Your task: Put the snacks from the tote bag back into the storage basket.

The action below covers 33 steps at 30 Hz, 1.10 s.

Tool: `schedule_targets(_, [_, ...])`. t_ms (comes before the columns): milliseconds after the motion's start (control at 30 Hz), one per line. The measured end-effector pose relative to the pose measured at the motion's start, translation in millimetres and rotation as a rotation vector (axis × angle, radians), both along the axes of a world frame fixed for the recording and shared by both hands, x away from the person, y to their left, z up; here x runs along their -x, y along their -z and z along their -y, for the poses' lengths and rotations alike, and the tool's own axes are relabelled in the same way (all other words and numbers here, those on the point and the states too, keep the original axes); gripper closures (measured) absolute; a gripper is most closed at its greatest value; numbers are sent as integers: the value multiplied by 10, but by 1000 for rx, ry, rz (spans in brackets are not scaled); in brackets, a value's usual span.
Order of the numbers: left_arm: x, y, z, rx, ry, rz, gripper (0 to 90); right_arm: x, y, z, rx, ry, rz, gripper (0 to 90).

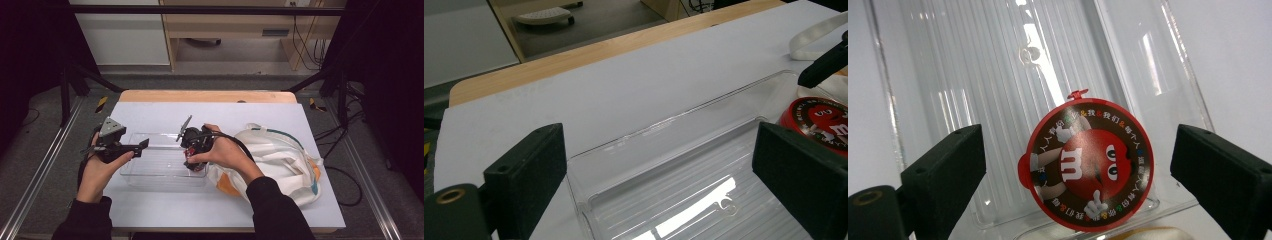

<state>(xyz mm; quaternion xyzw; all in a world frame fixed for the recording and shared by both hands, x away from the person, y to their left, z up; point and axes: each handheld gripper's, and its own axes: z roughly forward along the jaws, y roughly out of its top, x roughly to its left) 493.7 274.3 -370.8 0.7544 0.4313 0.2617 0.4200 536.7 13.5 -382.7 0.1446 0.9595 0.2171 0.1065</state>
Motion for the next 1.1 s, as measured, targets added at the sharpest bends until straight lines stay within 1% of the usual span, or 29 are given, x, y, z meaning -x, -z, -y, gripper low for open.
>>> schedule_targets(33, [-1,1,-3,1,-1,0,73,14,-24,5,-5,5,-5,83])
schedule_targets(100, [-2,2,-12,2,-3,-1,73,34,-61,23,-24,3,5,84])
schedule_targets(200, [-5,2,-17,3,-5,0,73,69,-115,52,-34,5,10,82])
schedule_targets(267, [-6,4,-21,2,-5,0,73,86,-150,71,-49,7,16,81])
schedule_targets(367, [-8,4,-28,-4,-4,-4,73,109,-209,104,-86,16,26,81])
schedule_targets(467, [-15,10,-30,-3,-5,-5,73,133,-268,137,-111,35,38,79])
schedule_targets(567, [-20,16,-32,-5,-7,-6,73,163,-328,176,-134,38,47,80])
schedule_targets(633, [-21,17,-32,-6,-7,-6,73,182,-366,208,-151,43,60,80])
schedule_targets(733, [-18,14,-32,-6,-8,-5,73,210,-423,270,-190,61,70,80])
schedule_targets(800, [-18,14,-29,-7,-7,-5,73,231,-450,309,-204,68,80,84])
schedule_targets(867, [-19,17,-23,-5,-10,-4,73,244,-475,350,-216,82,79,87])
schedule_targets(933, [-20,18,-20,-6,-11,-5,69,251,-497,389,-235,109,78,83])
schedule_targets(1000, [-26,21,-21,-5,-15,-5,66,263,-526,434,-248,138,92,83])
schedule_targets(1033, [-27,23,-22,-6,-16,-6,65,281,-545,473,-261,152,106,84])
schedule_targets(1100, [-30,30,-25,-8,-18,-9,63,301,-563,520,-282,163,107,83])
